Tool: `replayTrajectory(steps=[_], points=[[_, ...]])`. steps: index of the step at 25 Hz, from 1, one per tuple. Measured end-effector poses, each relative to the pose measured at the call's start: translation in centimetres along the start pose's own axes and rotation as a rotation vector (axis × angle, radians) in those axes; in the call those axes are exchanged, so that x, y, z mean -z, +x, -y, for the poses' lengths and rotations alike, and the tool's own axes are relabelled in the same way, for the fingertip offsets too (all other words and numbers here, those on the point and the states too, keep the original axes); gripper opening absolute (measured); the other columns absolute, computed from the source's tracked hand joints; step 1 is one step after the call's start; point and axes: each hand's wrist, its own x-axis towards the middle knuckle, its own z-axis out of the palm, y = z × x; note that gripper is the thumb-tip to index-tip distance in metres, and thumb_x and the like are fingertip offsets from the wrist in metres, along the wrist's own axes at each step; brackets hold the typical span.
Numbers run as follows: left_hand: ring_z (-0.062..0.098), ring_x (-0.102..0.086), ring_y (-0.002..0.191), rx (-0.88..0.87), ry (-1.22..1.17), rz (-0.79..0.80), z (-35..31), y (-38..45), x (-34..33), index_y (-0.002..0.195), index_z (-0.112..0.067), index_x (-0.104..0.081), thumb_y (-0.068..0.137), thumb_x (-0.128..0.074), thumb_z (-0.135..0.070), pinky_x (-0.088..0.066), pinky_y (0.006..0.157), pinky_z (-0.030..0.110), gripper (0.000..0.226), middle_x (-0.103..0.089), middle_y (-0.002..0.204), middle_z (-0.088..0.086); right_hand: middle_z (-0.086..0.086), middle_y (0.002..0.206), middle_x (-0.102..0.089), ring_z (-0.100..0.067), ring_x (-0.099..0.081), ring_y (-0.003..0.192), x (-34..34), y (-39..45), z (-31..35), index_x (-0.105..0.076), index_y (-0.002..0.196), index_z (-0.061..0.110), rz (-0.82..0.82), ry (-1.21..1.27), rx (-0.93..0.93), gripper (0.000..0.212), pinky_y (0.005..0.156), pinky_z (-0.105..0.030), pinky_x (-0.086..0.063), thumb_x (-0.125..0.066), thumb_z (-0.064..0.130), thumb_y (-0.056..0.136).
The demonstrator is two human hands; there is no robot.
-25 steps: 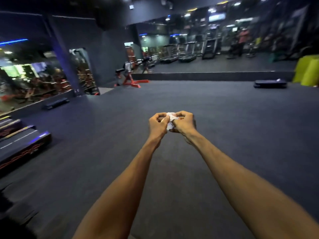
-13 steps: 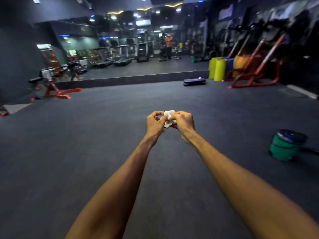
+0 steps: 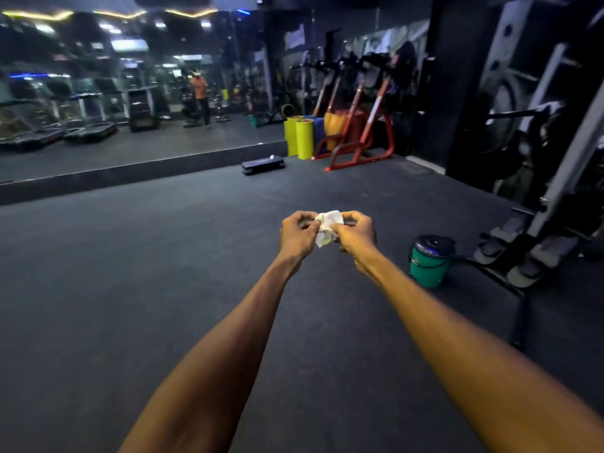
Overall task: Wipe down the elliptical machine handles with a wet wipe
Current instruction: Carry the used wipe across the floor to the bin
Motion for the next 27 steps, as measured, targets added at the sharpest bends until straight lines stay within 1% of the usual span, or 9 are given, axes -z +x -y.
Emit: replayTrajectory(steps=[3, 6, 11, 16, 18, 20, 22, 24, 27], points=[[0.022, -0.07, 0.078, 0.033, 0.037, 0.131, 1.6, 6.8, -3.4, 0.103, -0.007, -0.067, 0.09, -0.067, -0.016, -0.057, 0.063, 0.028, 0.015, -0.073, 0.092, 0.012, -0.003, 0.083, -0.074, -0.025, -0.073, 0.079, 0.0, 6.4, -0.6, -0.066, 0.077, 0.023, -0.098, 0.004, -0.008, 0.009, 0.06, -0.034, -0.054, -0.071, 0.016, 0.076], [0.01, -0.057, 0.057, 0.027, 0.149, 0.268, 2.2, 13.8, -7.1, 0.094, -0.012, -0.07, 0.09, -0.067, -0.029, -0.04, 0.052, 0.02, 0.017, -0.068, 0.071, 0.002, -0.004, 0.079, -0.074, -0.021, -0.072, 0.072, 0.3, 13.1, -0.8, -0.067, 0.075, 0.023, -0.172, 0.041, -0.015, 0.012, 0.059, -0.034, -0.058, -0.073, 0.013, 0.079], [0.009, -0.058, 0.056, 0.014, 0.151, 0.391, 3.2, 24.1, -15.3, 0.091, -0.007, -0.074, 0.088, -0.067, -0.016, -0.04, 0.046, 0.015, 0.012, -0.069, 0.072, 0.005, -0.002, 0.076, -0.073, -0.021, -0.071, 0.074, 2.3, 24.1, -3.0, -0.07, 0.068, 0.027, -0.298, 0.05, -0.038, 0.026, 0.07, -0.043, -0.062, -0.064, 0.006, 0.081], [0.021, -0.062, 0.063, 0.065, 0.054, 0.529, 4.5, 33.7, -25.8, 0.102, 0.004, -0.068, 0.092, -0.061, -0.011, -0.046, 0.046, 0.021, 0.019, -0.068, 0.078, 0.015, 0.004, 0.067, -0.07, -0.016, -0.063, 0.065, 6.0, 36.3, -7.2, -0.074, 0.07, 0.04, -0.319, -0.071, -0.012, 0.011, 0.063, -0.047, -0.056, -0.067, 0.036, 0.062], [0.025, -0.063, 0.068, 0.114, 0.004, 0.611, 5.2, 37.5, -30.6, 0.104, 0.007, -0.065, 0.097, -0.055, -0.015, -0.047, 0.046, 0.021, 0.025, -0.067, 0.078, 0.017, 0.002, 0.062, -0.065, -0.012, -0.053, 0.061, 8.1, 41.9, -9.1, -0.074, 0.083, 0.031, -0.352, -0.16, 0.001, 0.032, 0.056, -0.041, -0.047, -0.065, 0.039, 0.054], [0.024, -0.063, 0.066, 0.138, -0.002, 0.676, 5.4, 40.6, -34.5, 0.101, 0.003, -0.065, 0.1, -0.052, -0.017, -0.045, 0.045, 0.02, 0.024, -0.067, 0.079, 0.017, -0.012, 0.069, -0.068, -0.013, -0.053, 0.061, 10.4, 46.4, -10.3, -0.069, 0.094, 0.014, -0.411, -0.302, 0.033, 0.039, 0.059, -0.043, -0.051, -0.062, 0.032, 0.059], [0.018, -0.06, 0.06, 0.124, 0.008, 0.727, 5.6, 44.3, -39.0, 0.096, -0.005, -0.065, 0.099, -0.054, -0.017, -0.043, 0.047, 0.023, 0.017, -0.066, 0.079, 0.015, -0.018, 0.08, -0.07, -0.026, -0.065, 0.067, 13.0, 51.5, -10.8, -0.07, 0.094, 0.006, -0.45, -0.391, 0.031, 0.028, 0.067, -0.049, -0.056, -0.064, 0.018, 0.069], [0.016, -0.06, 0.062, 0.113, 0.052, 0.743, 6.4, 47.9, -42.8, 0.096, -0.006, -0.066, 0.095, -0.059, -0.017, -0.045, 0.052, 0.027, 0.013, -0.067, 0.081, 0.013, -0.013, 0.085, -0.074, -0.029, -0.069, 0.079, 15.1, 55.6, -11.3, -0.076, 0.1, 0.01, -0.455, -0.432, 0.013, 0.024, 0.075, -0.046, -0.056, -0.067, 0.007, 0.078], [0.02, -0.062, 0.072, 0.113, 0.076, 0.775, 8.2, 53.6, -49.2, 0.109, -0.004, -0.065, 0.091, -0.066, -0.017, -0.048, 0.053, 0.028, 0.022, -0.068, 0.09, 0.013, -0.001, 0.08, -0.071, -0.016, -0.064, 0.072, 17.5, 62.4, -12.8, -0.076, 0.105, 0.009, -0.444, -0.474, -0.001, 0.028, 0.073, -0.041, -0.056, -0.066, 0.0, 0.08]])
